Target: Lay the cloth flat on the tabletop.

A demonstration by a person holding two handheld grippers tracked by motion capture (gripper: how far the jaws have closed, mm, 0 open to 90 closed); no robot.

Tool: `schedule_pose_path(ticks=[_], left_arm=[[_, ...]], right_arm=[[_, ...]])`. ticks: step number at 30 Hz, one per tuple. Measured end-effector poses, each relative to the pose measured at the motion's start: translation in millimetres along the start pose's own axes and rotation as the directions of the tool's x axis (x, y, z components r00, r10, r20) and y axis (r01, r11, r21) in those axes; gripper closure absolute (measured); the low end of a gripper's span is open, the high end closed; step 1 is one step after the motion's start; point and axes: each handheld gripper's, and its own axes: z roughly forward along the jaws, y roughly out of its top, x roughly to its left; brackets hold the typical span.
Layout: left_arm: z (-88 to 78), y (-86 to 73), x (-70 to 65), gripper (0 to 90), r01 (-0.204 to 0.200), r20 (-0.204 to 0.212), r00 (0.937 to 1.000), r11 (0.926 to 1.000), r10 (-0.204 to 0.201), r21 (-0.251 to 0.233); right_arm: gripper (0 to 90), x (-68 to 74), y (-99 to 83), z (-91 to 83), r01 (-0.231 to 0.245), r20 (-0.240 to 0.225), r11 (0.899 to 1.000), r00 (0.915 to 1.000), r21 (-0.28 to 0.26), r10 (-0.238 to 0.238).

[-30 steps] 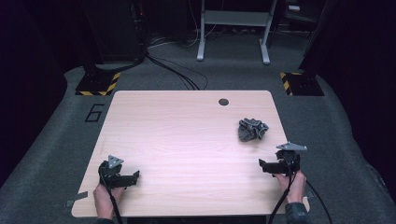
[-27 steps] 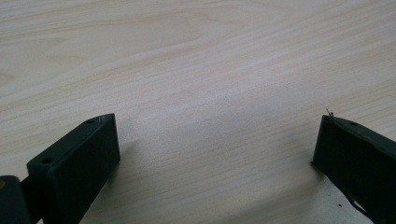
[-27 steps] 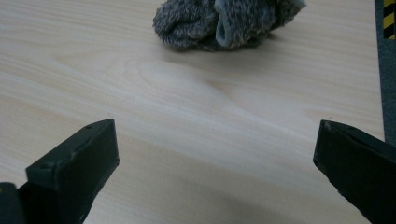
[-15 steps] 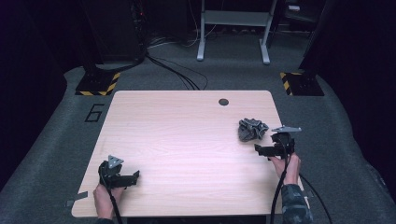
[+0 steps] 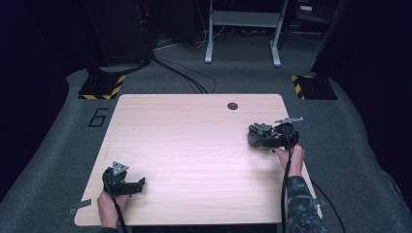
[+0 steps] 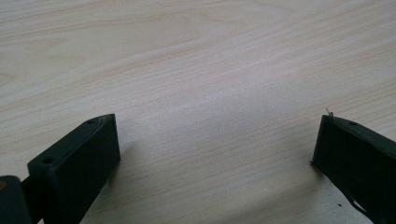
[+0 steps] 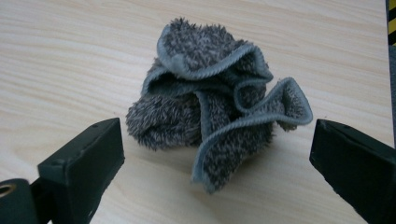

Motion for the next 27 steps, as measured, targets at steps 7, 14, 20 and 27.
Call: schedule_pose_path(ticks=[7,14,20,27], left_arm=[[-0.1,0.0,0.0,0.3,-0.001,-0.003,1.0000,1.0000,0.001,0.000],[-0.3,0.0,0.0,0.3,0.000,-0.001,1.0000,1.0000,0.000,0.001],[-0.6,0.1,0.1,0.3,-0.002,-0.001,1.0000,1.0000,0.002,0.005],[-0.6,0.1,0.1,0.3,-0.003,-0.001,1.0000,1.0000,0.003,0.006]], right_arm=[[15.0,-0.8,0.0,20.7,0.012,0.016,0.999,0.9998,0.030,-0.012],[36.9,1.1,-1.9,29.9,0.010,0.033,0.999,0.9994,0.044,-0.012],[59.9,4.9,-5.1,35.6,0.022,0.051,0.998,0.9984,0.062,-0.025],[79.1,4.7,-12.9,36.7,-0.004,0.039,0.999,0.9992,0.032,0.003]])
